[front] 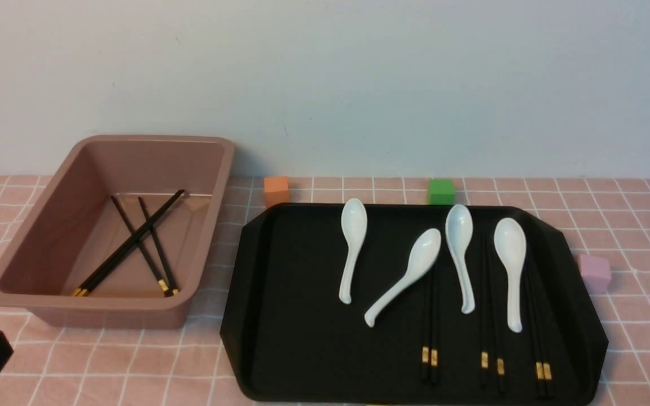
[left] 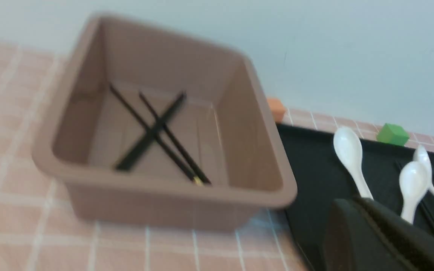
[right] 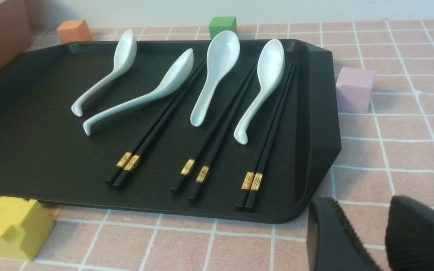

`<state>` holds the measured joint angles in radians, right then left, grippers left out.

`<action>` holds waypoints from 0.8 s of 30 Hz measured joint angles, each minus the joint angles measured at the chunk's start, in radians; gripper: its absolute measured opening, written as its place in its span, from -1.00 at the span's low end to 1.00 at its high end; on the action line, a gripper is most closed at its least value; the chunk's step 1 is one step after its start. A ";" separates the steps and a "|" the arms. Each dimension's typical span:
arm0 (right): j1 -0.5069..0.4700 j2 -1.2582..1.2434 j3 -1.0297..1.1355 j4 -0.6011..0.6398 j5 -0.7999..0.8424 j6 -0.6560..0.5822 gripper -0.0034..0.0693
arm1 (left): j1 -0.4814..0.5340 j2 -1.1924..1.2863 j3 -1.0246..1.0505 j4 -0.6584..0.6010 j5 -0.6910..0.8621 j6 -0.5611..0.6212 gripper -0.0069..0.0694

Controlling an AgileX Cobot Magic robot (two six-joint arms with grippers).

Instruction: On pink tablecloth take chopsticks from black tray and put them in box.

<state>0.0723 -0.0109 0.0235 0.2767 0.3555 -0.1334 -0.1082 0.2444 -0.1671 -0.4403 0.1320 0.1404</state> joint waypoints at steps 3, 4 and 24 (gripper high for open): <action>0.000 0.000 0.000 0.000 0.000 0.000 -0.25 | 0.048 -0.098 0.007 0.120 0.015 -0.060 -0.85; 0.000 0.000 0.000 0.000 0.000 0.000 -0.25 | 0.071 -0.124 0.012 0.153 0.021 -0.089 -0.85; 0.000 0.000 0.000 0.000 0.000 0.000 -0.25 | 0.186 -0.254 0.197 0.423 0.257 -0.497 -0.85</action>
<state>0.0723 -0.0109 0.0235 0.2767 0.3555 -0.1334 0.0781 -0.0096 0.0304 -0.0171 0.3894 -0.3565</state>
